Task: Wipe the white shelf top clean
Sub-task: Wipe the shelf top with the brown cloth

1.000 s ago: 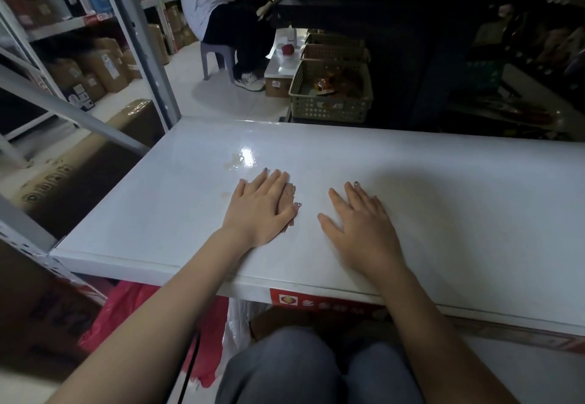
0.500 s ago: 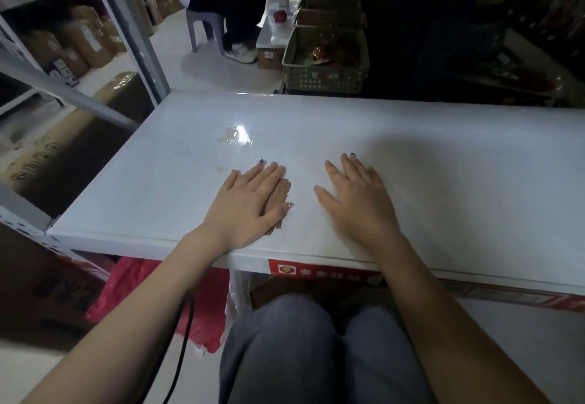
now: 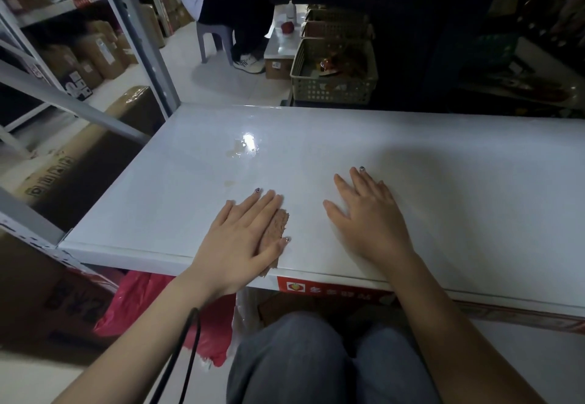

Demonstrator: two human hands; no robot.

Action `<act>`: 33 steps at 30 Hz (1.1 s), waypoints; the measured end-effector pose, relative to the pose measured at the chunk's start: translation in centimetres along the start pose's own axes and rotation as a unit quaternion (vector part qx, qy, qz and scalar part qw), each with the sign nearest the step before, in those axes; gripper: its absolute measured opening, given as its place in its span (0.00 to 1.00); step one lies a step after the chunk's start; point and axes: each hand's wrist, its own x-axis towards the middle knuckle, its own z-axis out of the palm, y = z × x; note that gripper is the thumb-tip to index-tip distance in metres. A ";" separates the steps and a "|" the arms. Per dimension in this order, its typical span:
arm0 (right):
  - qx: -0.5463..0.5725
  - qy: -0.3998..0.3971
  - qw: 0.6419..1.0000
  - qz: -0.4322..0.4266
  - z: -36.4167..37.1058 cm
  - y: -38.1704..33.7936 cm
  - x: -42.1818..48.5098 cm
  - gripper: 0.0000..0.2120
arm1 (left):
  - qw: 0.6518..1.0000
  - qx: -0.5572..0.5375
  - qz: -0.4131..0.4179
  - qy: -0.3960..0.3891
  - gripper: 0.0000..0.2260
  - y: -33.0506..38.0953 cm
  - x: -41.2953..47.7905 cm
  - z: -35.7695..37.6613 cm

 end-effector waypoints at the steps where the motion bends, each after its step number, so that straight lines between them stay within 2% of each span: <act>1: 0.001 0.000 1.000 0.000 0.0 0.0 0.0 0.28 | 1.000 0.000 -0.002 -0.001 0.33 0.0 0.1 0.0; 33: 0.018 0.024 1.000 0.000 0.2 0.0 0.2 0.28 | 0.999 0.026 -0.036 -0.011 0.40 -1.7 8.0 0.6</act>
